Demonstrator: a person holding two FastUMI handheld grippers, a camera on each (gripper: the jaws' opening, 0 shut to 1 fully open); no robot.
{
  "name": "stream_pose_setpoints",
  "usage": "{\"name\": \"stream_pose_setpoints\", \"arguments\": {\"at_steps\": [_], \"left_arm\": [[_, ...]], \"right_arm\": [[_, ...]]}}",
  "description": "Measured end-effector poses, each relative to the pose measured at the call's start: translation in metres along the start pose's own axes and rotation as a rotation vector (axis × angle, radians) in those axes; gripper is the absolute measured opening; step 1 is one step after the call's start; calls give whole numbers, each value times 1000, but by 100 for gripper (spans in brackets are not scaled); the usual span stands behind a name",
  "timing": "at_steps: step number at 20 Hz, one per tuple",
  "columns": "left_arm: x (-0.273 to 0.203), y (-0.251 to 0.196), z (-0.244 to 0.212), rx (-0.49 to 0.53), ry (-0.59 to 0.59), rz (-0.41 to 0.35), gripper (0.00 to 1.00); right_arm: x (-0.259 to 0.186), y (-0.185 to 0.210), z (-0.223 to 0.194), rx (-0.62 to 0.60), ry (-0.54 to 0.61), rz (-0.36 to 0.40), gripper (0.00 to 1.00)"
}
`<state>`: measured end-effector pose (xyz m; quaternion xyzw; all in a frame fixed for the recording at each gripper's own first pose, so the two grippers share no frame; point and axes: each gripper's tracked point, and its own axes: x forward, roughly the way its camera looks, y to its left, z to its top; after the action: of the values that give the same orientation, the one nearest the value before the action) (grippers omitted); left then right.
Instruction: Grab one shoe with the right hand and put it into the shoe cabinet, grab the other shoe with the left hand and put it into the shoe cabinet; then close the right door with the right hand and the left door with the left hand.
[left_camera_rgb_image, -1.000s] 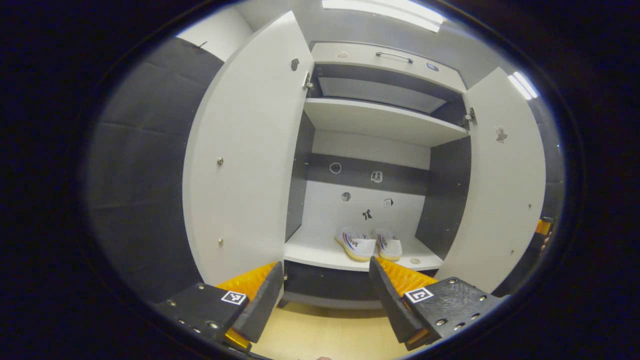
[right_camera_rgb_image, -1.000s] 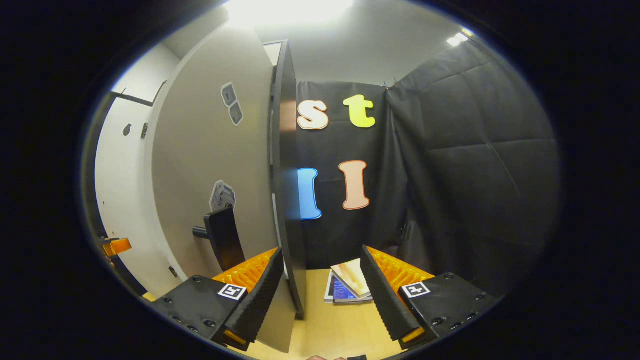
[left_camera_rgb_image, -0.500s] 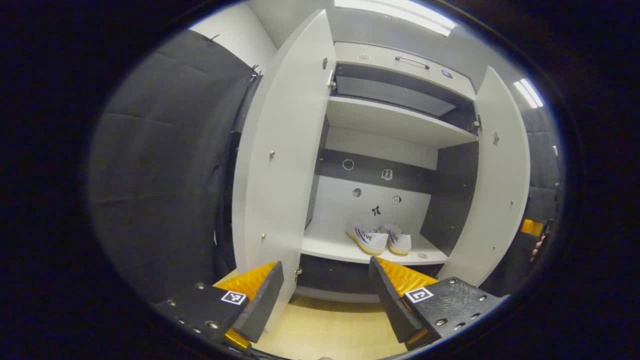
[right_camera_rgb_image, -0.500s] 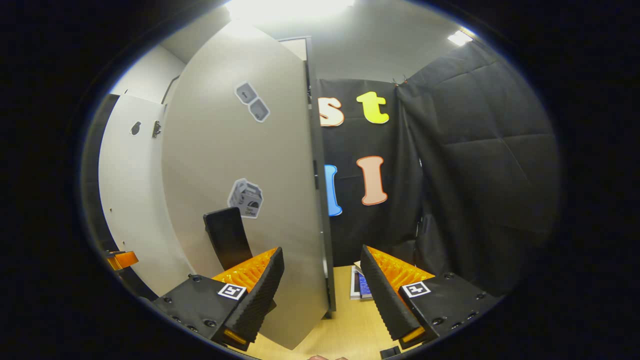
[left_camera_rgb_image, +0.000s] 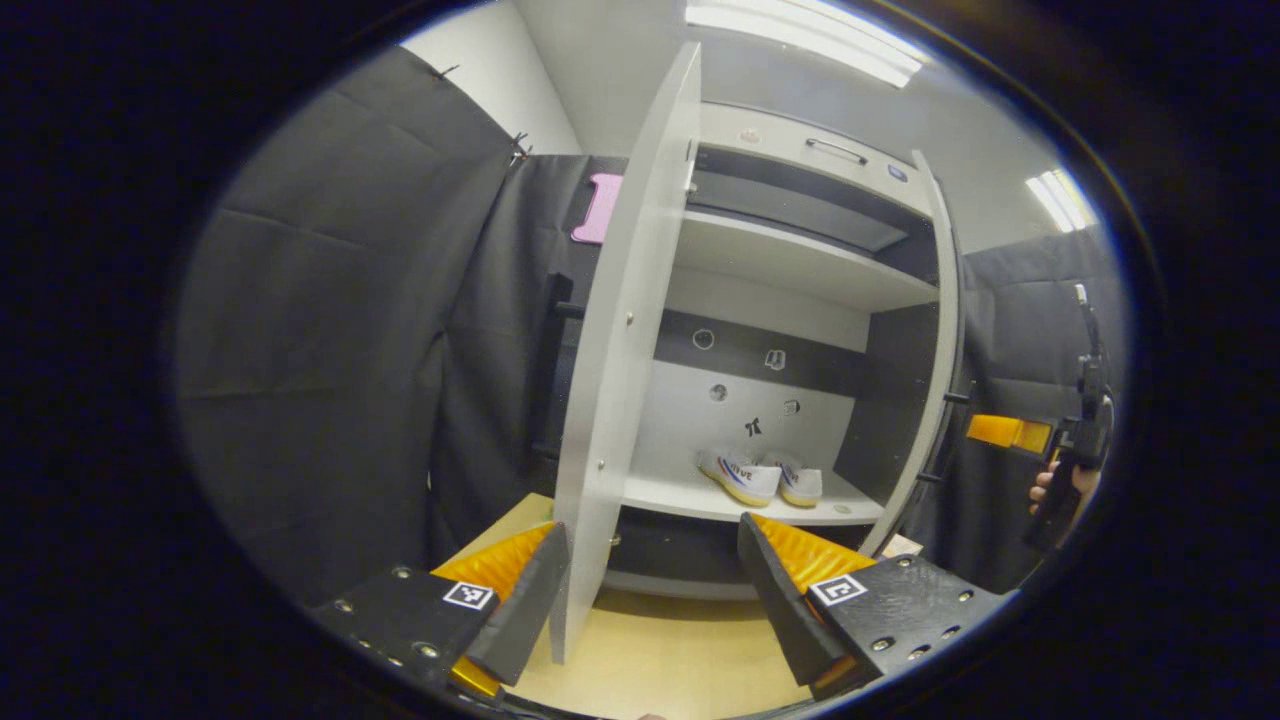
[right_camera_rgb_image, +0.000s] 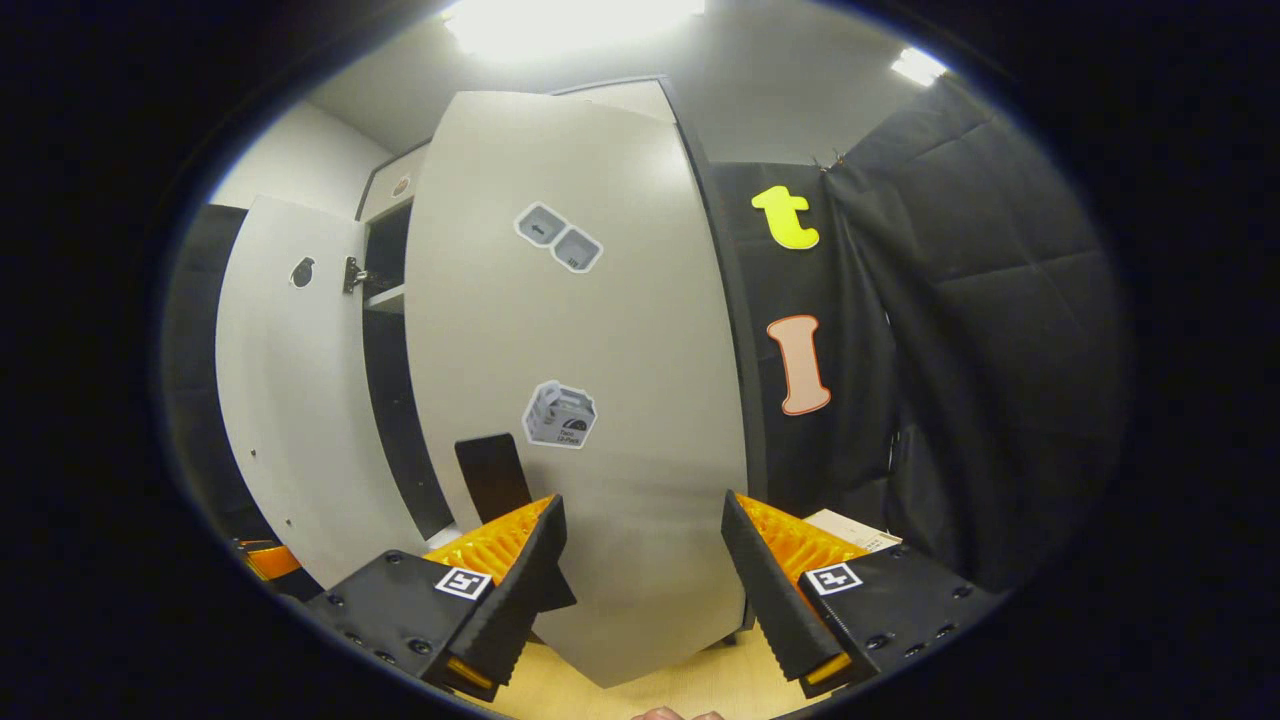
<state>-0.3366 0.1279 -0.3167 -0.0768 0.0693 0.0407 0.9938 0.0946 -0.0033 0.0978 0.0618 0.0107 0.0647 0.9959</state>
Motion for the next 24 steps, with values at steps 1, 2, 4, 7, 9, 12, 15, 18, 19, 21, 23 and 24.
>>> {"name": "stream_pose_setpoints", "arguments": {"at_steps": [1, 2, 4, 7, 9, 12, 15, 18, 19, 21, 23, 24], "left_arm": [[-6, 9, 1, 9, -6, 8, 100], [-10, 19, 0, 15, -12, 16, 100], [-20, 41, 5, 23, -22, 44, 100], [-31, 80, 18, 46, -43, 102, 100], [-37, 106, 28, 55, -54, 137, 98], [-28, 145, 47, 71, -74, 178, 100], [-14, 172, 61, 91, -83, 187, 98], [2, 190, 73, 75, -107, 173, 97], [9, 193, 77, 64, -114, 160, 100], [24, 194, 87, 50, -124, 119, 97], [42, 192, 94, 32, -124, 61, 100], [50, 192, 101, 21, -138, 36, 97]], "right_arm": [[-2, 4, -6, -12, 9, -1, 98], [-4, 7, -13, -18, 18, 0, 98], [-8, 16, -27, -12, 41, 4, 98], [-13, 26, -42, 3, 71, 9, 98], [-15, 32, -52, 5, 87, 9, 98], [-21, 33, -64, -17, 102, -3, 98], [-29, 31, -75, -32, 126, -19, 98], [-36, 26, -86, -34, 153, -41, 98], [-39, 24, -88, -34, 163, -49, 98], [-44, 19, -92, -39, 173, -65, 98], [-48, 14, -96, -42, 186, -86, 98], [-50, 12, -98, -40, 192, -94, 98]]}}
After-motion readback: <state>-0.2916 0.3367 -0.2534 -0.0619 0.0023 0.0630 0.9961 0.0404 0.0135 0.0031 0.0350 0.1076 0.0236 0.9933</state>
